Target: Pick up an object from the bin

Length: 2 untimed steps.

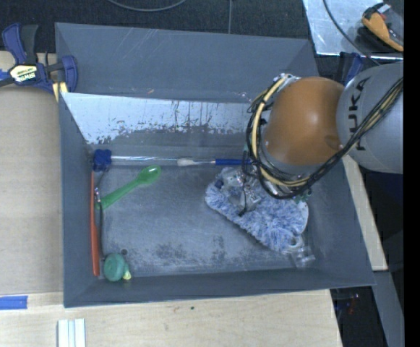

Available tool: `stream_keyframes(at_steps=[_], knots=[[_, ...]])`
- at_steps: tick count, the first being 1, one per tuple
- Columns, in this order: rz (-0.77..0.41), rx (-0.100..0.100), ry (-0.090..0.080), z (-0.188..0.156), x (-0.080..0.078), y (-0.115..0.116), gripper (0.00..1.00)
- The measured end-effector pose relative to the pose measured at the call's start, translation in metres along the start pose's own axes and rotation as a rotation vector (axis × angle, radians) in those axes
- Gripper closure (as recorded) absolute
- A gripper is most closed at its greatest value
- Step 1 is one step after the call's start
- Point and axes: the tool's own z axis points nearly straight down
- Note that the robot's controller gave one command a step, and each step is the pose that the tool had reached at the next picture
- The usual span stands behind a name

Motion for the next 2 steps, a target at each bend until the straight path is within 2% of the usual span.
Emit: stream_keyframes(at_steps=[1,2], knots=[[0.004,0.0,-0.002,-0.087,-0.032,0.007,1.0],[0.006,-0.003,0.006,-0.175,-0.034,-0.002,1.0]])
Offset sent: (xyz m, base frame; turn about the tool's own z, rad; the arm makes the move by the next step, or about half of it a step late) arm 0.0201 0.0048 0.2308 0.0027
